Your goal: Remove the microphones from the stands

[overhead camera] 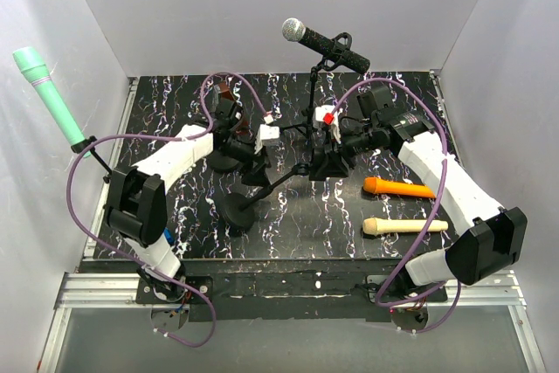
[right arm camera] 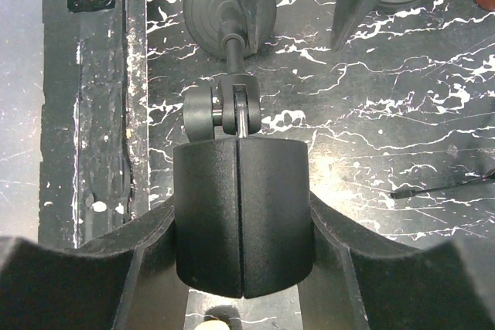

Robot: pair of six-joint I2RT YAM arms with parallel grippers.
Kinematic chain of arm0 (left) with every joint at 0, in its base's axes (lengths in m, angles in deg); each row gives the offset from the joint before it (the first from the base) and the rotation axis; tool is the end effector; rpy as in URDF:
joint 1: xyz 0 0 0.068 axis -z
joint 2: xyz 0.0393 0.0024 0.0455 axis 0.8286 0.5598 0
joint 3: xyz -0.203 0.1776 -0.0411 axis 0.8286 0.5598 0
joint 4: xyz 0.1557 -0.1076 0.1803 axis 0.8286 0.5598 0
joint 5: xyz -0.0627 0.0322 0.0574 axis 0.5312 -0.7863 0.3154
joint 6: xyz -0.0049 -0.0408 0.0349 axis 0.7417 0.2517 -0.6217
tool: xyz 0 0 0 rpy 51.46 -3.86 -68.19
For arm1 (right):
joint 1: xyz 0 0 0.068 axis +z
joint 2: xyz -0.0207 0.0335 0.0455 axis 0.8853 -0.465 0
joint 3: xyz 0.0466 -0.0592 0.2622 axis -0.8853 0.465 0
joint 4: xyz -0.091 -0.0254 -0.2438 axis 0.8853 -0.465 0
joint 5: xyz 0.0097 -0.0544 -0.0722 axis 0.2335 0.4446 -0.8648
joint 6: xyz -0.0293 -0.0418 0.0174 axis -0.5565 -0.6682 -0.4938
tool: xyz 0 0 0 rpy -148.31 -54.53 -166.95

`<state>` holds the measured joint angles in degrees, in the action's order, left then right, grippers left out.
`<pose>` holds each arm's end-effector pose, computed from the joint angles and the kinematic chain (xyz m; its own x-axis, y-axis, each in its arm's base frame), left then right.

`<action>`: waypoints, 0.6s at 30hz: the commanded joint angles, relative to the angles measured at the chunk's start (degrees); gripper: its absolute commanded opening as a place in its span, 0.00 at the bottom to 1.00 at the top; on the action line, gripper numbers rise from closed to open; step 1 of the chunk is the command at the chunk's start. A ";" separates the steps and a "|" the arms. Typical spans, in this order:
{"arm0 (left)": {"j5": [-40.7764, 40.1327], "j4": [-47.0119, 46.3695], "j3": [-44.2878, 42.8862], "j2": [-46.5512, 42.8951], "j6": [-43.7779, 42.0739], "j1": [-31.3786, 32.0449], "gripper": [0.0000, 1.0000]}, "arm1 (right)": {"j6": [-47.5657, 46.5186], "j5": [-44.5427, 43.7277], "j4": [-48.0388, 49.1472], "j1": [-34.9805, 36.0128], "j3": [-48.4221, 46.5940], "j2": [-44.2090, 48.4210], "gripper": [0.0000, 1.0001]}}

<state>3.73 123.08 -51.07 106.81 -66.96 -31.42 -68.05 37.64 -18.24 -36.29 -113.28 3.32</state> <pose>0.2942 -0.1655 0.2409 -0.2043 0.5882 -0.7825 0.9679 0.0016 -0.2515 0.2419 0.1475 0.3482 -0.0568 -0.5199 -0.8524 -0.9973 0.0699 0.0239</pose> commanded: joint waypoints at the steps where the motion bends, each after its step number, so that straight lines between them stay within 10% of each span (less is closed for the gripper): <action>1: 1.43 13.71 -5.36 -6.36 -7.40 -0.71 0.74 | 0.19 -6.10 4.80 -0.60 0.15 0.35 0.01; 9: 6.09 34.19 -11.78 2.49 -22.24 -1.24 0.72 | 1.06 -7.95 5.77 -0.60 -0.03 0.09 0.01; 18: 8.56 6.28 -3.18 0.67 -2.07 -0.37 0.44 | 2.65 -9.09 5.77 -0.60 -0.91 -0.08 0.01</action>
<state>9.72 142.25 -57.08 111.47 -78.32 -32.51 -65.25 33.29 -15.07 -36.40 -113.23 3.28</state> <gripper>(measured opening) 0.522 0.541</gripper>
